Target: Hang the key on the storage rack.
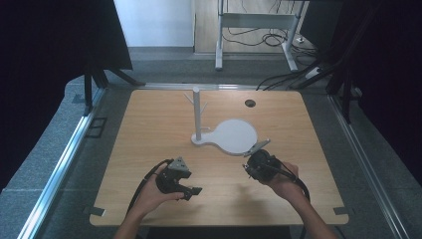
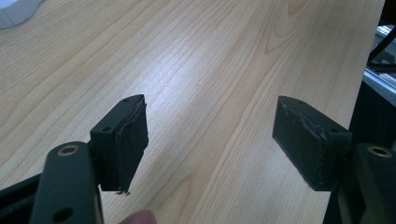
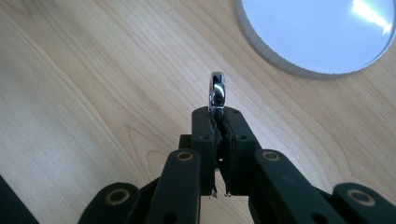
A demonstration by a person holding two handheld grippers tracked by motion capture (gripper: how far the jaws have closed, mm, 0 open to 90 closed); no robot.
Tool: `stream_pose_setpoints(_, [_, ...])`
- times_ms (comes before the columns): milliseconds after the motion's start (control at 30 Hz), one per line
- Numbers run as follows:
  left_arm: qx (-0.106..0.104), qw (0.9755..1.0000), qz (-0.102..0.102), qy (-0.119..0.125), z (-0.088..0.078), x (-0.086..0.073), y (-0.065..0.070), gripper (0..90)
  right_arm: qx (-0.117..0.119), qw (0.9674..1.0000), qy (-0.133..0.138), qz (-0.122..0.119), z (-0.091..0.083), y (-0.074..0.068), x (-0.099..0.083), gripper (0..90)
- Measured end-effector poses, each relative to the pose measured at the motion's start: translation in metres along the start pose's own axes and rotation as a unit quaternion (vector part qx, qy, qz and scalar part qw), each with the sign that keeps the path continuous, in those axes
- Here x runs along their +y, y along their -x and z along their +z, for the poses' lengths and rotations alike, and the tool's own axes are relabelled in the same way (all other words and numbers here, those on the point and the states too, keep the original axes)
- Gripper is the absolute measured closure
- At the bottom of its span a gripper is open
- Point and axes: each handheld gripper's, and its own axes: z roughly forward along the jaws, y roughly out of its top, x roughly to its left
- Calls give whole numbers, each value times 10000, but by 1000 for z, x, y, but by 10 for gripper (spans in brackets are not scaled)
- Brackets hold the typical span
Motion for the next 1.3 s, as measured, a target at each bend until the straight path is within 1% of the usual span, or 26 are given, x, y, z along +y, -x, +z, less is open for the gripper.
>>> stream_pose_setpoints(167, [32,10000,-27,-46,1,-2,1,272,2,10000,54,-5,-5,4,2,850])
stream_pose_setpoints(267, [31,10000,-13,-11,-1,-1,3,272,-10,10000,83,5,-7,6,3,850])
stream_pose_setpoints(333, [63,10000,-46,24,-3,-1,3,272,4,10000,75,-35,-9,9,4,850])
stream_pose_setpoints(433, [79,10000,-40,17,-5,-2,2,272,-27,9999,112,-56,-12,12,6,850])
stream_pose_setpoints(567, [104,9999,-85,3,-4,-5,2,272,-55,9998,170,-5,-14,18,9,850])
stream_pose_setpoints(667, [108,9999,-61,-5,-4,-7,3,272,-61,9998,199,65,-13,23,10,850])
stream_pose_setpoints(767, [51,10000,-21,39,-5,-5,4,272,-94,9996,211,149,-11,27,11,850])
stream_pose_setpoints(833, [55,10000,-38,35,-4,-4,3,272,-90,9995,216,192,-10,29,12,850])
stream_pose_setpoints(900, [47,10000,-73,27,-2,-3,3,271,-96,9996,195,191,-9,31,14,850])
stream_pose_setpoints(967, [11,10000,-24,-11,0,-2,2,271,-100,9996,187,188,-9,33,15,850])
stream_pose_setpoints(1000, [9,10000,-66,18,1,-1,3,272,-109,9995,204,212,-8,35,16,850])
stream_pose_setpoints(1033, [-6,10000,-16,-41,2,-1,2,272,-112,9994,207,234,-8,35,16,849])
stream_pose_setpoints(1100, [-26,10000,-18,-28,4,0,3,271,-126,9994,206,263,-7,37,18,849])
stream_pose_setpoints(1167, [-32,10000,33,-55,3,0,3,271,-135,9993,196,278,-6,39,19,850])
stream_pose_setpoints(1233, [-47,10000,14,-5,3,0,4,271,-161,9992,190,302,-6,40,23,850])
stream_pose_setpoints(1300, [-44,10000,43,-20,1,0,3,271,-156,9993,194,295,-5,41,26,850])
